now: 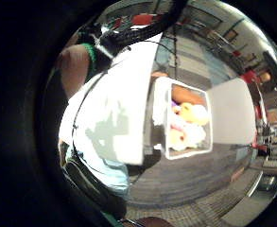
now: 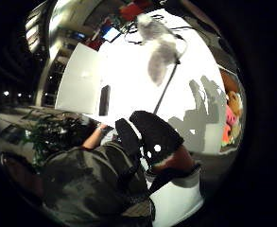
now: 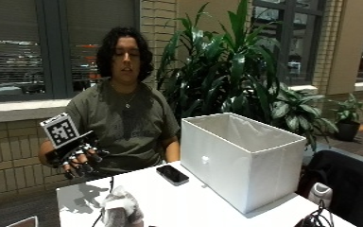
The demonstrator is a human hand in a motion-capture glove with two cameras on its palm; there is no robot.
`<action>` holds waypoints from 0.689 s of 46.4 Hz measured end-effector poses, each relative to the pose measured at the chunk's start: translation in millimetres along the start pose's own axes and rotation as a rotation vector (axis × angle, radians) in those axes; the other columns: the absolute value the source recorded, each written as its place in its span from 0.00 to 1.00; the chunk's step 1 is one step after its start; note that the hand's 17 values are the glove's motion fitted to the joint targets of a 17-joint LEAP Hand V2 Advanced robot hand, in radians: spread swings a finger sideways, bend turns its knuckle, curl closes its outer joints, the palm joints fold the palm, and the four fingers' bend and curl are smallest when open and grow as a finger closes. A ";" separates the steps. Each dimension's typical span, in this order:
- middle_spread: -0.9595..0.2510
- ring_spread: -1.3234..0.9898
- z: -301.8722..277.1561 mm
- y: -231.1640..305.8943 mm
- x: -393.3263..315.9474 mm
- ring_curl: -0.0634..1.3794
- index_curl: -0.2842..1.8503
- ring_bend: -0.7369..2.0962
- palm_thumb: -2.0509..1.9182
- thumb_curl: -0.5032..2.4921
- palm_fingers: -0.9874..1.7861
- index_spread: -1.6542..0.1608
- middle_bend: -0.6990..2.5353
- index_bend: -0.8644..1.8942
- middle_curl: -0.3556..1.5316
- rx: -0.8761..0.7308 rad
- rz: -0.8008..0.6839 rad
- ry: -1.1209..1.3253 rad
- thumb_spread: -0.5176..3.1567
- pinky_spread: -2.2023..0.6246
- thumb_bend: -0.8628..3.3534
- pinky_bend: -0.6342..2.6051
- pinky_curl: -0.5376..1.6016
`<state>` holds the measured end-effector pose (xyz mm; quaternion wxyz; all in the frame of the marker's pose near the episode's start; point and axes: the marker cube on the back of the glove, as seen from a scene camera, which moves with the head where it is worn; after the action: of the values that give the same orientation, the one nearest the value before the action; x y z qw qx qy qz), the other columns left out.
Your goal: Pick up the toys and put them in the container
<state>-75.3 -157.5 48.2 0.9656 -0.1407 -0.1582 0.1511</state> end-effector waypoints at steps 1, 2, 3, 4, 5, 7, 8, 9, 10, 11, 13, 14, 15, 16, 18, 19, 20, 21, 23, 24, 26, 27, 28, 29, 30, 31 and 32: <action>0.72 0.49 3.9 -9.8 -3.9 0.19 0.23 0.45 0.51 0.22 0.43 0.72 0.28 0.36 0.31 0.016 -0.016 -0.009 0.45 0.77 0.20 0.44 0.40; 0.72 0.49 8.0 -20.1 -7.7 0.19 0.23 0.45 0.51 0.22 0.43 0.72 0.28 0.36 0.31 0.029 -0.032 -0.017 0.45 0.77 0.20 0.44 0.40; 0.72 0.48 12.2 -30.6 -11.6 0.19 0.23 0.46 0.51 0.22 0.43 0.73 0.28 0.36 0.31 0.036 -0.041 -0.024 0.45 0.77 0.20 0.44 0.40; 0.72 0.48 16.3 -41.4 -15.6 0.19 0.23 0.46 0.51 0.22 0.43 0.73 0.28 0.36 0.31 0.036 -0.041 -0.031 0.45 0.77 0.20 0.45 0.40; 0.72 0.48 20.3 -52.2 -19.4 0.20 0.23 0.46 0.51 0.22 0.43 0.73 0.28 0.36 0.31 0.032 -0.032 -0.036 0.46 0.77 0.20 0.45 0.40; 0.72 0.48 29.0 -74.4 -25.4 0.20 0.23 0.47 0.51 0.22 0.43 0.73 0.28 0.36 0.32 0.039 -0.012 -0.044 0.46 0.76 0.20 0.45 0.41; 0.72 0.48 34.1 -86.0 -27.4 0.21 0.23 0.47 0.51 0.23 0.43 0.73 0.28 0.36 0.32 0.053 -0.008 -0.047 0.46 0.76 0.20 0.45 0.41; 0.72 0.48 39.5 -97.7 -29.0 0.21 0.23 0.48 0.51 0.23 0.43 0.73 0.28 0.36 0.32 0.068 -0.006 -0.049 0.46 0.76 0.20 0.45 0.41; 0.72 0.48 45.1 -109.0 -30.1 0.21 0.23 0.48 0.52 0.23 0.43 0.73 0.28 0.36 0.32 0.080 -0.005 -0.053 0.47 0.76 0.20 0.45 0.41; 0.72 0.48 50.7 -119.7 -31.0 0.21 0.23 0.48 0.52 0.23 0.43 0.73 0.28 0.36 0.33 0.087 -0.001 -0.057 0.47 0.76 0.20 0.45 0.41; 0.72 0.48 62.3 -138.7 -31.5 0.21 0.23 0.48 0.52 0.23 0.42 0.73 0.28 0.37 0.33 0.101 0.018 -0.061 0.47 0.76 0.20 0.46 0.41; 0.72 0.48 68.7 -147.2 -31.1 0.21 0.23 0.47 0.52 0.23 0.41 0.73 0.28 0.37 0.33 0.108 0.031 -0.059 0.47 0.76 0.20 0.46 0.41; 0.72 0.48 75.7 -155.2 -30.2 0.21 0.23 0.47 0.52 0.23 0.41 0.72 0.28 0.37 0.33 0.112 0.046 -0.052 0.47 0.76 0.20 0.47 0.41; 0.72 0.48 83.0 -162.6 -29.0 0.21 0.24 0.46 0.53 0.24 0.40 0.72 0.28 0.37 0.33 0.112 0.062 -0.043 0.48 0.76 0.21 0.47 0.42; 0.72 0.49 96.4 -174.0 -26.5 0.21 0.24 0.45 0.53 0.24 0.39 0.72 0.28 0.37 0.34 0.093 0.092 -0.025 0.47 0.76 0.21 0.48 0.42; 0.72 0.49 102.2 -178.0 -25.5 0.21 0.24 0.45 0.54 0.24 0.39 0.72 0.28 0.37 0.34 0.076 0.106 -0.020 0.47 0.76 0.21 0.48 0.42; 0.72 0.49 107.3 -181.3 -24.9 0.20 0.24 0.45 0.54 0.24 0.38 0.72 0.28 0.37 0.34 0.060 0.121 -0.023 0.48 0.76 0.21 0.48 0.42; 0.72 0.49 111.6 -184.2 -24.7 0.20 0.24 0.45 0.55 0.25 0.38 0.72 0.28 0.37 0.34 0.050 0.136 -0.031 0.48 0.76 0.21 0.48 0.42; 0.72 0.48 116.4 -188.3 -25.1 0.21 0.24 0.46 0.57 0.25 0.40 0.72 0.28 0.37 0.34 0.051 0.159 -0.053 0.49 0.76 0.22 0.49 0.42; 0.71 0.48 116.8 -189.5 -25.4 0.20 0.24 0.46 0.58 0.25 0.43 0.72 0.30 0.38 0.35 0.063 0.164 -0.056 0.50 0.75 0.23 0.48 0.41; 0.68 0.47 115.0 -191.0 -26.2 0.20 0.25 0.47 0.60 0.26 0.48 0.72 0.33 0.40 0.37 0.086 0.163 -0.042 0.53 0.75 0.24 0.44 0.40; 0.67 0.47 113.3 -191.5 -26.8 0.19 0.25 0.47 0.60 0.26 0.48 0.72 0.33 0.40 0.37 0.091 0.157 -0.030 0.54 0.75 0.25 0.44 0.39; 0.65 0.46 111.1 -191.9 -27.6 0.21 0.26 0.49 0.61 0.26 0.52 0.73 0.36 0.40 0.39 0.093 0.148 -0.017 0.55 0.74 0.25 0.42 0.39; 0.64 0.45 108.5 -192.3 -28.6 0.21 0.26 0.50 0.61 0.26 0.53 0.73 0.37 0.40 0.39 0.096 0.136 -0.006 0.56 0.74 0.26 0.41 0.38; 0.63 0.45 105.3 -192.5 -29.9 0.22 0.26 0.52 0.61 0.26 0.54 0.73 0.38 0.39 0.40 0.101 0.121 0.004 0.57 0.73 0.26 0.41 0.38; 0.62 0.43 101.4 -192.4 -31.6 0.24 0.26 0.54 0.62 0.27 0.56 0.73 0.38 0.38 0.41 0.110 0.105 0.011 0.58 0.73 0.26 0.41 0.38; 0.61 0.43 96.4 -191.9 -34.0 0.24 0.25 0.55 0.62 0.27 0.58 0.73 0.39 0.37 0.41 0.123 0.088 0.014 0.58 0.72 0.27 0.42 0.39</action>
<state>-92.1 -322.9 188.4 0.9659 -0.0891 -0.1357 0.2018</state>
